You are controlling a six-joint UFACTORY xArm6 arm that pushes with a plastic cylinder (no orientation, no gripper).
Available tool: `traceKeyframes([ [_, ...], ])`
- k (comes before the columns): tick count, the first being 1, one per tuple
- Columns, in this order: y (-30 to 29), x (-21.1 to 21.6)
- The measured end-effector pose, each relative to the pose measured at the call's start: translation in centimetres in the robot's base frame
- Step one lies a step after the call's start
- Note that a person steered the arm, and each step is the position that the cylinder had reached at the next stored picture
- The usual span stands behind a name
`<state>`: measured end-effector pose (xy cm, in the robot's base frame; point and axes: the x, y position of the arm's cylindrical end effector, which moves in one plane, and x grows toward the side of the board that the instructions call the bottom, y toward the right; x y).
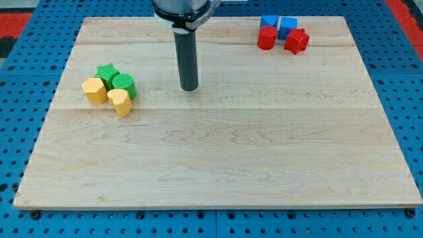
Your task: Place the green circle towards the center right
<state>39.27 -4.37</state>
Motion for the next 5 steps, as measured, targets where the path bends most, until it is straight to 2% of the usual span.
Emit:
traceKeyframes([
  [5,2.5,0.0],
])
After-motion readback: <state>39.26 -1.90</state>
